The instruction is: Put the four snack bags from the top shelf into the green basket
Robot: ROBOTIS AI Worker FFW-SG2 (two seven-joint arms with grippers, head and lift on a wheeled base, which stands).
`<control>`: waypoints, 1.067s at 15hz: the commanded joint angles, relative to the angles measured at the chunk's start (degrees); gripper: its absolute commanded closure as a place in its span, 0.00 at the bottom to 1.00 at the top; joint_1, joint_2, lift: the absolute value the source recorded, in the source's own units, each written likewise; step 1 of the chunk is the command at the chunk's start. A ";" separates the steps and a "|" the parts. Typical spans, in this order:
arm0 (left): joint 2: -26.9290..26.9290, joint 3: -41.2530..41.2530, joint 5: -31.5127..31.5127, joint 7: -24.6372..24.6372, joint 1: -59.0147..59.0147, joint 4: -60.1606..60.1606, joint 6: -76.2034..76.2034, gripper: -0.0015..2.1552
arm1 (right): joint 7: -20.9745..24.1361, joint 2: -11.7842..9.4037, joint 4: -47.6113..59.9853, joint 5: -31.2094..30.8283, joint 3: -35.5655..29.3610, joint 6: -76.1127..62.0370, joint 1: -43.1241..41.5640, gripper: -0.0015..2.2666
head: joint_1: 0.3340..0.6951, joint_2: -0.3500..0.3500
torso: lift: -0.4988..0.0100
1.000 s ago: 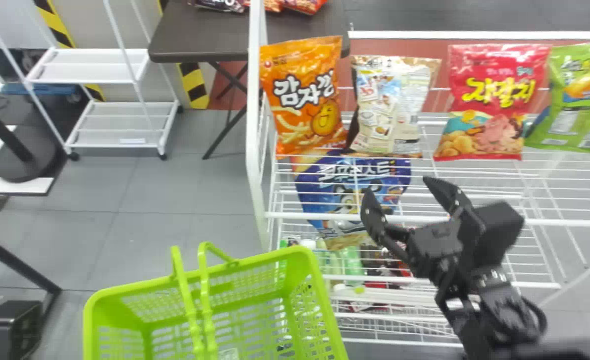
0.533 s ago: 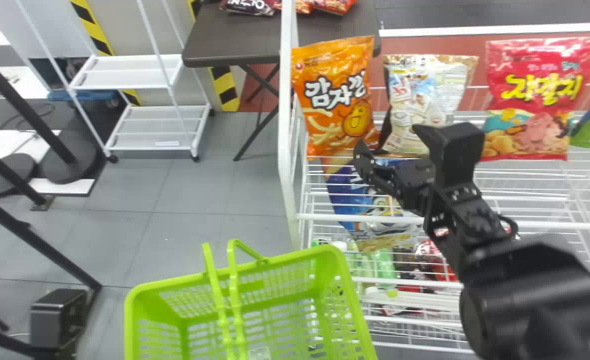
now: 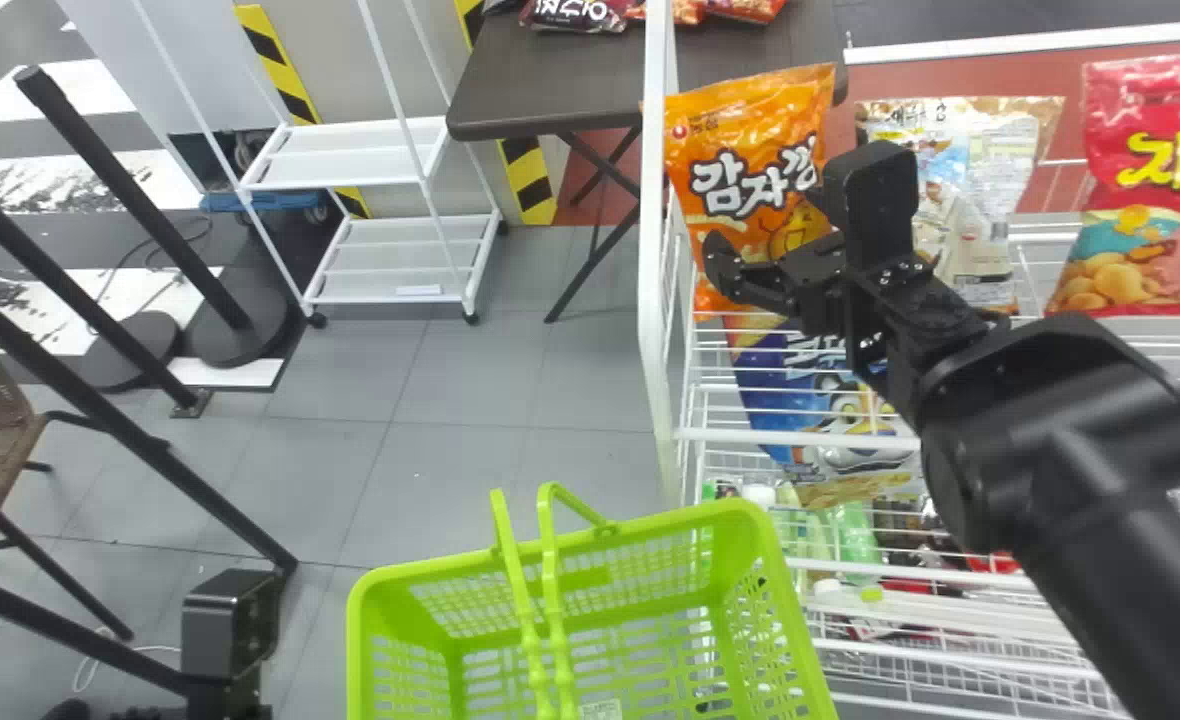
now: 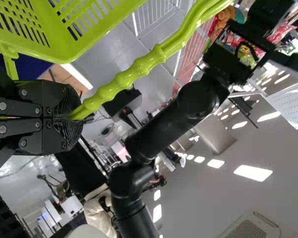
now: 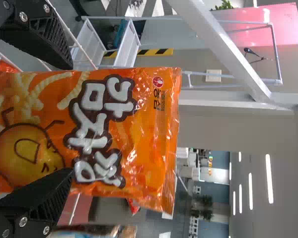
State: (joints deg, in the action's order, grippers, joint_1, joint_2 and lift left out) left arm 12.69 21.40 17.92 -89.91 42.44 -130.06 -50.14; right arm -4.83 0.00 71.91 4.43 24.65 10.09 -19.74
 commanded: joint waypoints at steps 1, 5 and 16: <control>-0.12 -0.04 0.01 -0.66 -0.25 0.33 0.08 1.00 | 0.00 0.05 -7.13 1.02 1.81 -3.45 -4.17 0.04 | 1.00 0.85 | 0.97; -0.21 -0.04 0.01 -0.66 -0.34 0.50 0.08 1.00 | -1.85 0.05 -12.23 1.46 3.56 -3.80 -7.42 0.26 | 1.00 0.84 | 0.97; 0.67 0.84 1.24 -0.66 -0.87 1.82 0.26 1.00 | -2.73 0.05 1.83 0.50 3.04 2.18 0.84 0.99 | 1.00 0.91 | 0.97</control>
State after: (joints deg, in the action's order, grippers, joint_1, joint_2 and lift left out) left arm 13.18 22.12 18.91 -89.91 41.65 -128.42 -50.00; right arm -7.63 0.00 70.17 5.88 27.89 10.56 -20.83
